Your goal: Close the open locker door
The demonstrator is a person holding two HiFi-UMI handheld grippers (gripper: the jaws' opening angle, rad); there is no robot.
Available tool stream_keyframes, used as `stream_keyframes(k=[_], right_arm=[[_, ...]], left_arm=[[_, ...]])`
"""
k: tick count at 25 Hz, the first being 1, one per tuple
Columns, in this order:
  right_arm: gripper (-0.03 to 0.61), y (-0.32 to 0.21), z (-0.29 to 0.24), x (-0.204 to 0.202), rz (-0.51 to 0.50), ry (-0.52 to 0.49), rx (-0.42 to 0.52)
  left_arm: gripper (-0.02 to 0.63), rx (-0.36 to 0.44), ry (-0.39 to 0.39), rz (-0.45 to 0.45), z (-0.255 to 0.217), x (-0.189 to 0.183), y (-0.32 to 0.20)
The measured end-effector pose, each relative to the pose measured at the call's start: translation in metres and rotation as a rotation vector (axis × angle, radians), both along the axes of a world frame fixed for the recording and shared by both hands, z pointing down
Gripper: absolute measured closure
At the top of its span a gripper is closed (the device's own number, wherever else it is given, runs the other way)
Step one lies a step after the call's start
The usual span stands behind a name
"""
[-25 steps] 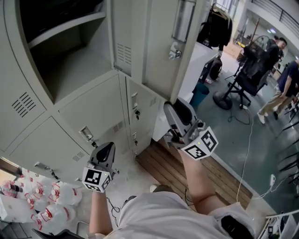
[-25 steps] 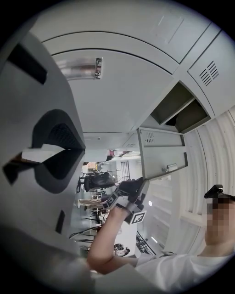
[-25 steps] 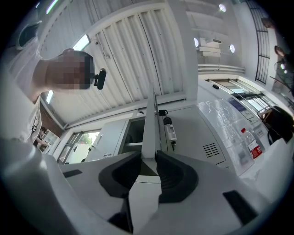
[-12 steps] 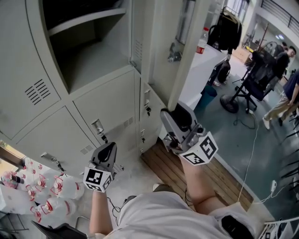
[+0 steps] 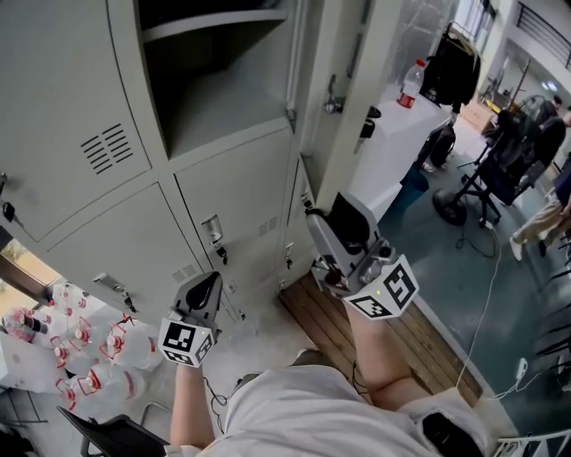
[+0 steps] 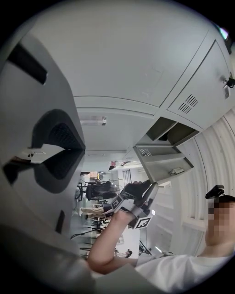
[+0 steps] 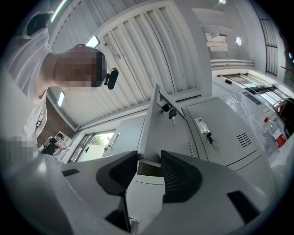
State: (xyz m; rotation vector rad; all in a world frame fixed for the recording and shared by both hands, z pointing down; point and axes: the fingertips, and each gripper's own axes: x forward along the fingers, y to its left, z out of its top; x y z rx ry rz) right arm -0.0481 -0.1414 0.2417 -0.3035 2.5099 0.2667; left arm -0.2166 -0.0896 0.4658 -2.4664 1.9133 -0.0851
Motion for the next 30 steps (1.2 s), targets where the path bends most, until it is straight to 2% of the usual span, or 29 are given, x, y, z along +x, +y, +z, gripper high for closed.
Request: stream_keyframes(k=[11, 22, 30], right_arm=[[0.439, 0.015, -0.001, -0.049, -0.081, 0.020, 0.018], [0.449, 0.021, -0.008, -0.092, -0.249, 0.039, 0.032], [0.489, 0.012, -0.018, -0.124, -0.361, 0.046, 0.022]], left_arm=[[0.611, 0.007, 0.016, -0.110, 0.004, -0.044, 0.038], [0.611, 0.005, 0.041, -0.305, 0.007, -0.074, 0.072], [0.611, 0.015, 0.050, -0.426, 0.003, -0.088, 0.080]])
